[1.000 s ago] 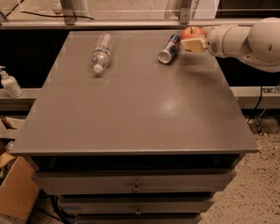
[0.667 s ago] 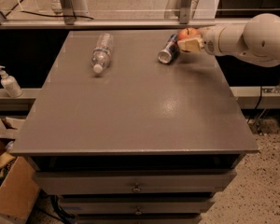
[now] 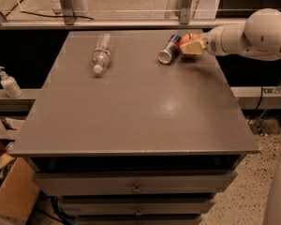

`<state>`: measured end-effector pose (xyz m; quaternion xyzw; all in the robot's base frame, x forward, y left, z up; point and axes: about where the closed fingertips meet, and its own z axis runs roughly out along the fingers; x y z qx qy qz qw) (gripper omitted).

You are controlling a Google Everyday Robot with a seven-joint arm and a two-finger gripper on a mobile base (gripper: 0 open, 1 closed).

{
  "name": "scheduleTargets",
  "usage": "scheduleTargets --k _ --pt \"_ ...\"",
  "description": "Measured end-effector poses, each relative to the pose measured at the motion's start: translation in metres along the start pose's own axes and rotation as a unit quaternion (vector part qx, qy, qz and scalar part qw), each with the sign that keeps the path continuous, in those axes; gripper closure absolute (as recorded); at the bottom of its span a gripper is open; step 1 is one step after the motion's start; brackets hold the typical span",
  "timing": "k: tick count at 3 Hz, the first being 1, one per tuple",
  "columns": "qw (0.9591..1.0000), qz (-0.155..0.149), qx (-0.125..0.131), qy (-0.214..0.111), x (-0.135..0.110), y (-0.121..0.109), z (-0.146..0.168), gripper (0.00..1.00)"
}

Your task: Move apple near redbull can

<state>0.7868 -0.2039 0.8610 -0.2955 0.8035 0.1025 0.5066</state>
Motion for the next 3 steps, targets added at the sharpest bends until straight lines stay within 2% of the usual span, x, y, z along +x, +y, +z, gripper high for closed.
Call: scheduleTargets --k 1,3 --pt "0.9997 0.016 -0.001 0.019 0.0066 -0.0035 0.0017 0.82" --pt "0.9989 0.033 -0.001 0.032 0.012 -0.0054 0.0018 0.36"
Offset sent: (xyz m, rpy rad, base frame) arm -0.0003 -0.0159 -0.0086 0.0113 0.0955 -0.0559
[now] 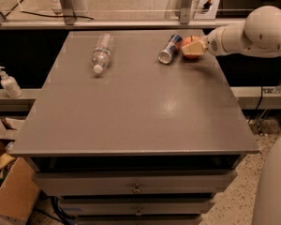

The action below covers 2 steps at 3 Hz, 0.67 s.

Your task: Move apple near redbull can

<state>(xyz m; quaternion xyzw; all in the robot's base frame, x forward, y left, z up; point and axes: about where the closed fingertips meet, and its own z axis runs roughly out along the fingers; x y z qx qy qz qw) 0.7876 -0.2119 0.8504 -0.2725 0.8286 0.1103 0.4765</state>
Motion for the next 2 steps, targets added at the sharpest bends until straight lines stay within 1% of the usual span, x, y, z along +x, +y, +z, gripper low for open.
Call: scheduleTargets --k 1,2 --pt "1.0 0.0 -0.002 0.001 0.0005 0.0019 0.0026 0.13" --pt "1.0 0.0 -0.004 0.001 0.001 0.0037 0.005 0.0"
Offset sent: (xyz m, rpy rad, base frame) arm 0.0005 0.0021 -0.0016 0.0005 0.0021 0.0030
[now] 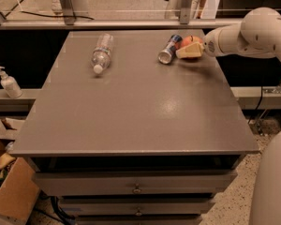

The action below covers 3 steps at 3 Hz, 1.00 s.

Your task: Move apple near redbull can

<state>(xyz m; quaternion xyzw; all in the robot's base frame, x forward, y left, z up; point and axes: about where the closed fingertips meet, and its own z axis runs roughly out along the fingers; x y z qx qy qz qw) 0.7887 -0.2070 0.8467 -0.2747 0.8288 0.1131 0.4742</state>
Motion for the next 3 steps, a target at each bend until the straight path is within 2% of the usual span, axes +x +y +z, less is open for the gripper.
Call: scheduleTargets --k 1,2,3 --pt "1.0 0.003 -0.002 0.0 0.005 0.001 -0.001 0.0" --pt "0.9999 0.004 0.011 -0.007 0.011 -0.012 -0.018 0.0" --pt "0.9994 0.009 0.028 -0.016 0.023 -0.035 -0.058 0.0"
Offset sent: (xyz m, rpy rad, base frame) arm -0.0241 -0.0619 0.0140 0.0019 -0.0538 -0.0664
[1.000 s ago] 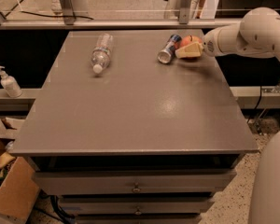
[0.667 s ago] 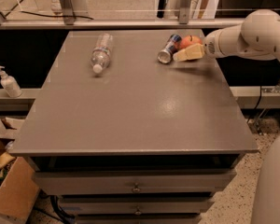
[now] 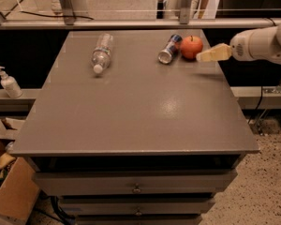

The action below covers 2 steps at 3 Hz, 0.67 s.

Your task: Move apple near redbull can

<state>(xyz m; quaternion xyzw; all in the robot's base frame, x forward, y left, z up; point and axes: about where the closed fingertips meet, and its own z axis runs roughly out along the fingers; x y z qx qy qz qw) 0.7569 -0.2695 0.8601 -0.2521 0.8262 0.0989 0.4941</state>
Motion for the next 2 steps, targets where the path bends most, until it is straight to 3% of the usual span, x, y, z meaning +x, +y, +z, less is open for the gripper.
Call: scheduleTargets --k 1,2 --pt "0.9998 0.009 -0.018 0.0 0.0171 -0.0229 -0.052 0.0" --pt "0.9998 0.009 -0.017 -0.001 0.0168 -0.0233 -0.0513 0.0"
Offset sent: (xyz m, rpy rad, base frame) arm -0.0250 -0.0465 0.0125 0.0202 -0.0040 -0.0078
